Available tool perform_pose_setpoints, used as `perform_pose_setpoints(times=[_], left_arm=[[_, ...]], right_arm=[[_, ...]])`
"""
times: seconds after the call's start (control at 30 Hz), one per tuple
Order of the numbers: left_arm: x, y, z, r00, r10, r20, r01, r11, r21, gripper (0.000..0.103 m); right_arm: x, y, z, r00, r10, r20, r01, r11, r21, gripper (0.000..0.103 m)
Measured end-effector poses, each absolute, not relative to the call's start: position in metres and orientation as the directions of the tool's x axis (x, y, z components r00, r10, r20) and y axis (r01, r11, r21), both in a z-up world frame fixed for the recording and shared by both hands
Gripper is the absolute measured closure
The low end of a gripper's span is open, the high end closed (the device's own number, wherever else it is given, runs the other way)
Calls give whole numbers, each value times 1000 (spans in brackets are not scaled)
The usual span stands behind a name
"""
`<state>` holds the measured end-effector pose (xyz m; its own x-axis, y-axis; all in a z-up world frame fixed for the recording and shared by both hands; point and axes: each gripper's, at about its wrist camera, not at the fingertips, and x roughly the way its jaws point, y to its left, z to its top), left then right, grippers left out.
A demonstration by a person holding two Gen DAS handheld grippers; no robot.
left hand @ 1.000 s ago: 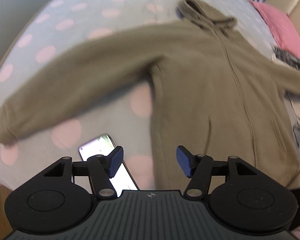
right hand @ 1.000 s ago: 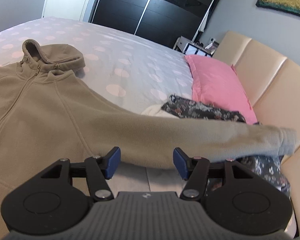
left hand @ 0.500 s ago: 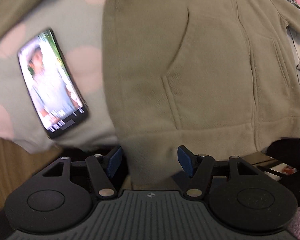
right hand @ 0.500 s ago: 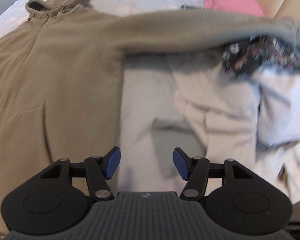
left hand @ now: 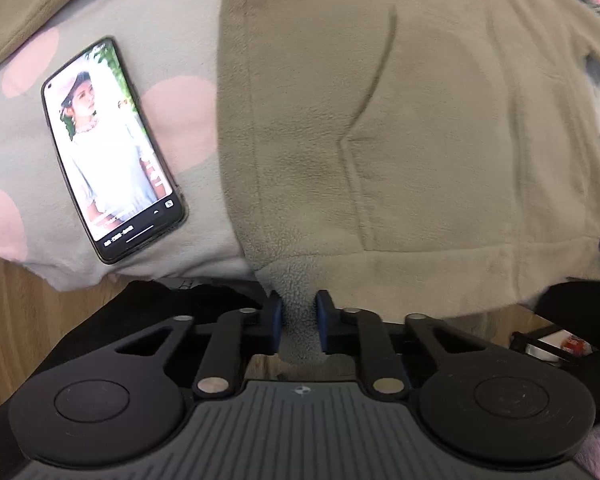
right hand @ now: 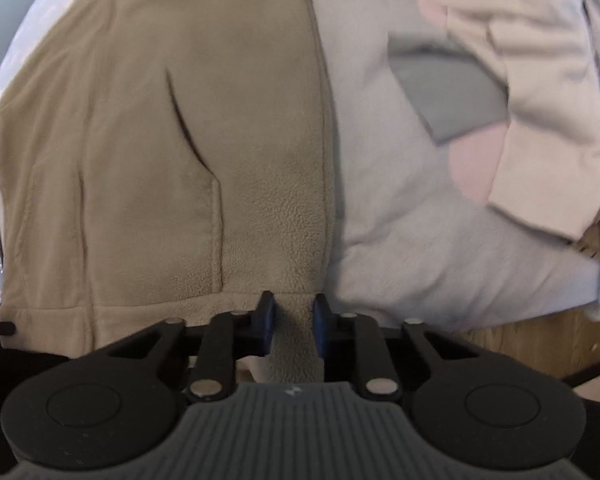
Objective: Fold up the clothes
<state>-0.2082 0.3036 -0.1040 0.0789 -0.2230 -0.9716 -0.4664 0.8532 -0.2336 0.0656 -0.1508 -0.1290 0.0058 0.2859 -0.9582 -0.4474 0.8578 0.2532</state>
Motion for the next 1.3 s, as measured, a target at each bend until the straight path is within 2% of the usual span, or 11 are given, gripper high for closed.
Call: perform_pose_setpoints(times=[0.13, 0.27, 0.6, 0.7, 0.77, 0.83, 0.9, 0.97, 1.07, 1.3], left_arm=[[-223, 305, -66, 174, -291, -941, -400, 852, -337, 92], [-231, 297, -44, 175, -313, -933, -331, 874, -356, 92], [-223, 272, -122, -53, -273, -961, -330, 913, -241, 92], [-223, 276, -124, -59, -292, -955, -359, 899, -252, 87], [-227, 280, -114, -40, -315, -948, -373, 885, -278, 81], [-232, 284, -98, -2, -332, -943, -378, 873, -307, 69], [-235, 292, -79, 52, -334, -941, -374, 867, -328, 65], [-233, 303, -59, 103, -316, -943, -381, 863, -330, 63], [-233, 333, -39, 177, -266, -947, -436, 842, -318, 60], [-239, 440, -23, 327, -105, -939, -677, 667, -311, 59]], right_arm=[[57, -163, -65, 87, 377, -922, -535, 799, 276, 87], [45, -167, -28, 181, 323, -929, -610, 778, 151, 88], [45, -168, -92, 70, 142, -987, -622, 780, 68, 87], [44, -165, -89, 90, 112, -990, -634, 773, 30, 78], [45, -165, -80, 139, 109, -984, -629, 777, -3, 69], [47, -166, -71, 187, 105, -977, -622, 782, -35, 69], [50, -166, -62, 237, 103, -966, -613, 787, -66, 68], [58, -164, -49, 286, 127, -950, -586, 807, -69, 66], [74, -154, -38, 306, 205, -930, -551, 835, 3, 62], [85, -98, -56, 323, 322, -890, -557, 825, 97, 62]])
